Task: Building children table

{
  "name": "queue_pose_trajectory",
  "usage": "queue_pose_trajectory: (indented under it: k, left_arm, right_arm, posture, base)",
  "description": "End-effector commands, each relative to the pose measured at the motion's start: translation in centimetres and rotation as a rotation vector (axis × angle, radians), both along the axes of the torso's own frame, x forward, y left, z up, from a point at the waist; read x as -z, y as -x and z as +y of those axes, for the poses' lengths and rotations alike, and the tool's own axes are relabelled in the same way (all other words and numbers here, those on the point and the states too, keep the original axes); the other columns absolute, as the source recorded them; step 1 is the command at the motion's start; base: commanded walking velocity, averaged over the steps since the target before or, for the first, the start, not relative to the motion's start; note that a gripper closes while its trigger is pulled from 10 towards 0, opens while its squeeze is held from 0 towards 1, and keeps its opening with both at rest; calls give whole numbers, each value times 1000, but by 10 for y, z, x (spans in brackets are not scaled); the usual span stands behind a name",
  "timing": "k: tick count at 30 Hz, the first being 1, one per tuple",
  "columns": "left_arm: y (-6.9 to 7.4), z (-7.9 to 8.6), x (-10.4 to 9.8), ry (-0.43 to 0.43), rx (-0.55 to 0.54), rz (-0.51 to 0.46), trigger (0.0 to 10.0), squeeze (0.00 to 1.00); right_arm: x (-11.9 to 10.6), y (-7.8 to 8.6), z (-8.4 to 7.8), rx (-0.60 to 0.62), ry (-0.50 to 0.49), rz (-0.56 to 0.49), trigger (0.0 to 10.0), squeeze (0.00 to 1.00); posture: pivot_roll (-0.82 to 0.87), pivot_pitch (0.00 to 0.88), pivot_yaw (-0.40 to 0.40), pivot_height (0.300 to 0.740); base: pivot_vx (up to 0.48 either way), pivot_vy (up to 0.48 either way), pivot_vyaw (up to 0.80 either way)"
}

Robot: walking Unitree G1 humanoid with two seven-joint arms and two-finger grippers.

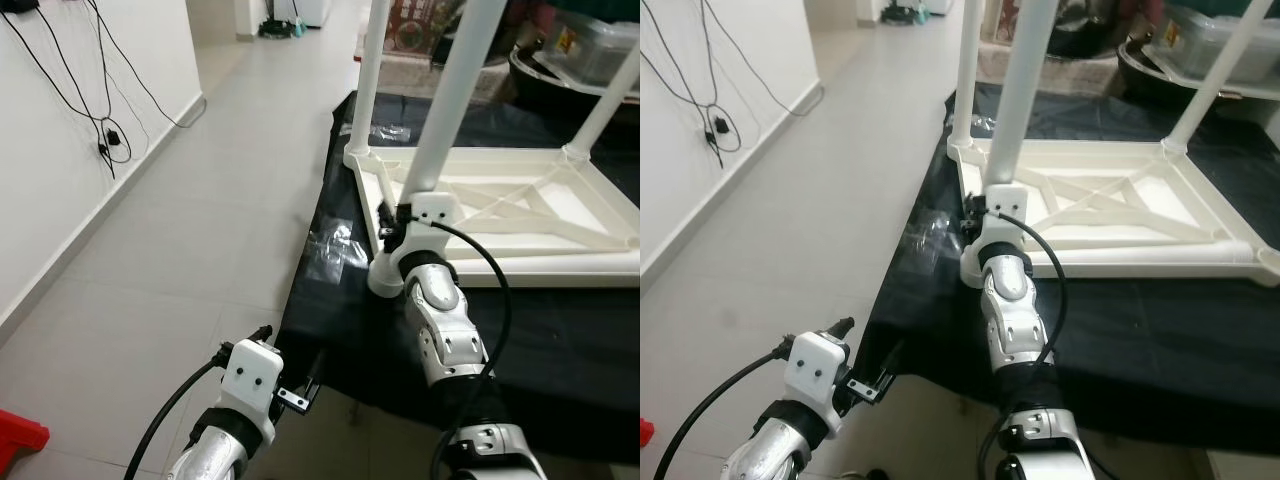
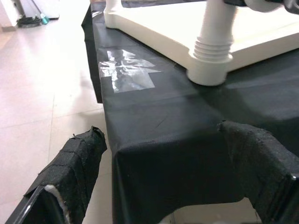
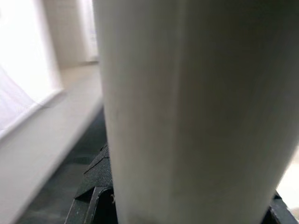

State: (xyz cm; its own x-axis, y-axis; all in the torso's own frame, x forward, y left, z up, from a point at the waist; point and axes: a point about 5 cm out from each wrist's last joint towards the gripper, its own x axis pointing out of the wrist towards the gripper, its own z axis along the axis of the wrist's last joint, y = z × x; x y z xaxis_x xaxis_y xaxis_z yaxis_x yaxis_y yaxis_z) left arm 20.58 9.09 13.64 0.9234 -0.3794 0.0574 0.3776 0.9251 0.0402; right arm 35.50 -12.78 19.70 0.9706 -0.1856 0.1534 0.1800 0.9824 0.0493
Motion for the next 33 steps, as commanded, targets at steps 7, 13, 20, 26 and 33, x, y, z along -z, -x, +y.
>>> queue_pose_trajectory:
  k: [7, 13, 20, 26, 33]
  left_arm:
    - [1, -3, 3, 7, 9, 10, 10000, 0]
    - [1, -5, 4, 8, 12, 13, 10000, 0]
    - [1, -6, 5, 6, 19, 16, 10000, 0]
    - [0, -7, 5, 7, 26, 13, 10000, 0]
    - [1, -7, 5, 6, 30, 14, 10000, 0]
  right_arm:
    - [20, 14, 5, 446, -130, 133, 0, 0]
    - [16, 12, 21, 368, -128, 146, 10000, 0]
    - [13, 11, 24, 259, -88, 117, 10000, 1000]
    - [11, 5, 10, 249, -83, 87, 10000, 0]
    - [-1, -4, -3, 115, -65, 6, 10000, 0]
  posture:
    - [97, 164, -63, 740]
    - [98, 165, -65, 740]
    - [91, 159, -58, 740]
    - [92, 152, -55, 740]
    - [95, 143, -54, 740]
  base:
    - [0, 0, 0]
    - [0, 0, 0]
    - [0, 0, 0]
    - [0, 0, 0]
    - [0, 0, 0]
